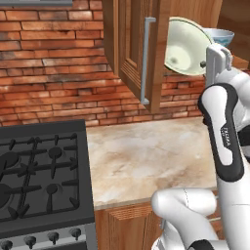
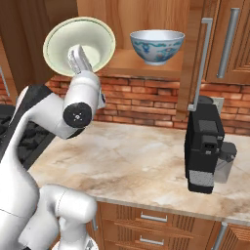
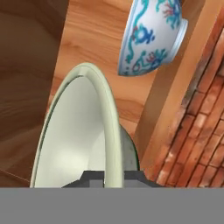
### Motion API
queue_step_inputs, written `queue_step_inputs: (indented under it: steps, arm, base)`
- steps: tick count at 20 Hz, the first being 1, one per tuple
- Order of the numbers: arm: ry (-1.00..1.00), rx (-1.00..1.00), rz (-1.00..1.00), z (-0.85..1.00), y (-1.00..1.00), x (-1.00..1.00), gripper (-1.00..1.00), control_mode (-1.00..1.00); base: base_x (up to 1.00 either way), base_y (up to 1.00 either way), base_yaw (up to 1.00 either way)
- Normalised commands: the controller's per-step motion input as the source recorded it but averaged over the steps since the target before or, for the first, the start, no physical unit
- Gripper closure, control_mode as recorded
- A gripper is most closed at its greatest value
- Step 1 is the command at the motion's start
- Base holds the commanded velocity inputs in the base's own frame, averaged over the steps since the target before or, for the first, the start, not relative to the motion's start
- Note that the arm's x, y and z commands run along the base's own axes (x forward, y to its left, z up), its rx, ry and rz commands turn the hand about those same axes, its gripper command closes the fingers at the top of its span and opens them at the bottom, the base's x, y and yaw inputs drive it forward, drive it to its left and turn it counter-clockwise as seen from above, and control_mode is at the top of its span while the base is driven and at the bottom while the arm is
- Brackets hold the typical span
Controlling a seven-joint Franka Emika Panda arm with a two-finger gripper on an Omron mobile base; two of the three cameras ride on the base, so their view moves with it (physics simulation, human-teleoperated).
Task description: Open the cabinet. Pick the bowls from the counter and place them in the cabinet. Then close the cabinet.
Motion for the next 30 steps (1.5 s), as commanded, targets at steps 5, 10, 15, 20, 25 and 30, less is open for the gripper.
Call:
queue_step_inputs:
  steps: [5, 10, 15, 20, 25, 30]
  arm:
    - [0.17, 0.0, 0.0, 0.57, 0.0, 0.22, 1.0, -1.0]
    - [0.28, 0.0, 0.0, 0.26, 0.0, 0.27, 1.0, -1.0]
    - [0.26, 0.0, 0.0, 0.16, 0.0, 0.16, 1.0, -1.0]
    - [0.2, 0.0, 0.0, 0.0, 0.0, 0.2, 1.0, -1.0]
    - [0.11, 0.0, 0.0, -0.12, 0.03, 0.23, 1.0, -1.0]
    - [0.0, 0.0, 0.0, -0.36, 0.1, 0.26, 1.0, -1.0]
  base:
    - [0.0, 0.0, 0.0]
    - [0.0, 0.0, 0.0]
    - [0.0, 0.0, 0.0]
    - [0.0, 0.0, 0.0]
    - [0.0, 0.0, 0.0]
    - [0.0, 0.0, 0.0]
